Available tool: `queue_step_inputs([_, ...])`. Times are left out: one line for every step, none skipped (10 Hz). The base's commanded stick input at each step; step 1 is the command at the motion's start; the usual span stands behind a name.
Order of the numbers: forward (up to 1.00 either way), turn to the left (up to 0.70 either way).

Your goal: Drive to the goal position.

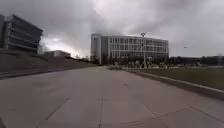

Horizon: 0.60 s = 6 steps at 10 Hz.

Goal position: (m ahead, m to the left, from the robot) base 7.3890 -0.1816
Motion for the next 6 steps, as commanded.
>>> queue_step_inputs([0.49,0.08])
queue_step_inputs([0.49,0.08])
queue_step_inputs([0.49,0.08])
queue_step_inputs([0.49,0.08])
queue_step_inputs([0.49,0.08])
queue_step_inputs([0.49,0.08])
